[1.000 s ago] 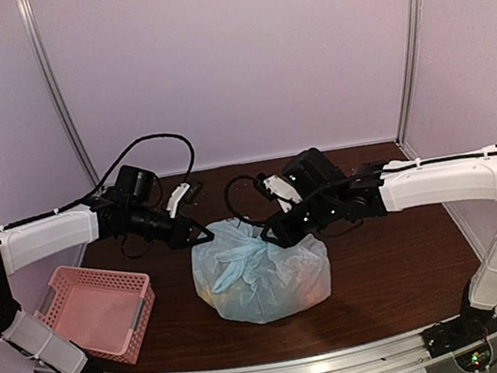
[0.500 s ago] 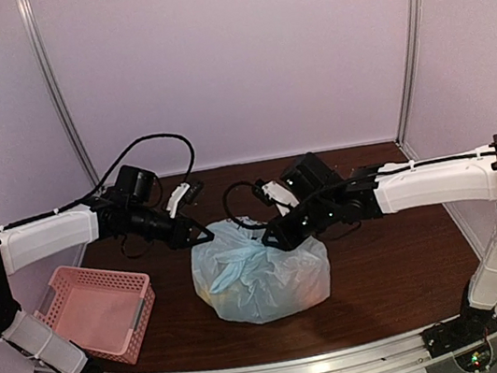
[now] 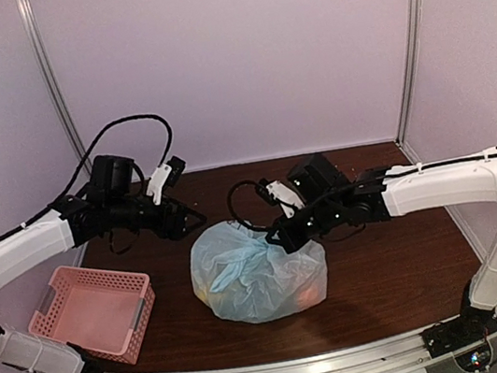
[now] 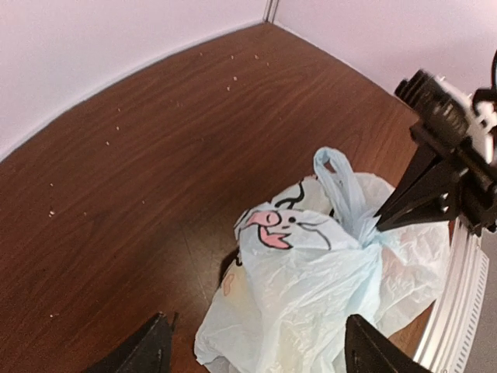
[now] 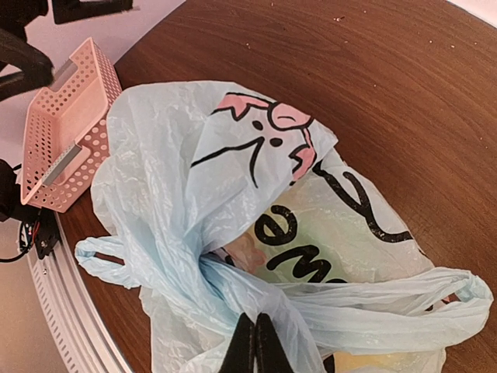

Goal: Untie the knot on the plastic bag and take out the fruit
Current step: Untie the bag handles from the takeout bag.

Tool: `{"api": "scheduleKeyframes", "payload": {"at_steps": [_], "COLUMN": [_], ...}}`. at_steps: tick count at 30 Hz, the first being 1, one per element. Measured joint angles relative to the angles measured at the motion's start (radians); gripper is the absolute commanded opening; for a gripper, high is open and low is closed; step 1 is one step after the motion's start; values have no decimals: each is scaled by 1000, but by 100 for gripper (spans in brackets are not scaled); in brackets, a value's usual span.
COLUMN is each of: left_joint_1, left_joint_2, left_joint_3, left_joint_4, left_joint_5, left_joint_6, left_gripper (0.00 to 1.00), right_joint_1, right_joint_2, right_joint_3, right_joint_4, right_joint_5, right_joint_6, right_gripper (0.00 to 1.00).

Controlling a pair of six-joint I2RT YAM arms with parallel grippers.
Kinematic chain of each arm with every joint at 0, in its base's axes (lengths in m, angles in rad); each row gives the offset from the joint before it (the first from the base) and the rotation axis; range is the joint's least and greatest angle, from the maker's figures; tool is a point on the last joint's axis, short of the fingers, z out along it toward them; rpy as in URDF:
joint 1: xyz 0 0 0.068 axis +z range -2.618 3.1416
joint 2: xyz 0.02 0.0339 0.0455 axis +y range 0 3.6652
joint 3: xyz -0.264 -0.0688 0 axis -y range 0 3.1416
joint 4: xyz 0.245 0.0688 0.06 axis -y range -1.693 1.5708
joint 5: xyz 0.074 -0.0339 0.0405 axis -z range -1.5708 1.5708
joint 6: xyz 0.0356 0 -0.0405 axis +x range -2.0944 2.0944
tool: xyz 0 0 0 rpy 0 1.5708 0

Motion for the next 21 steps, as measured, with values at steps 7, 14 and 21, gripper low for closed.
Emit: {"api": "scheduleKeyframes", "payload": {"at_steps": [7,14,21], "left_joint_1": [-138,-255,-291], "left_joint_2": [-141,-121,-73], "left_joint_3": [-13,-117,-169], "left_joint_4": [90,208,245], "left_joint_5": [-156,-148,-135], "left_joint_6": [-55,-168,-220], "left_gripper": [67,50,39], "right_joint_1": [0,0,0], "right_joint_2": [-19,-38,-38], "right_joint_3": [-32,-49,-49], "right_joint_4": [26,51,63], "right_joint_5": [-1,-7,-14], "right_joint_6": [9,23,37], "right_gripper": [0,0,0]}}
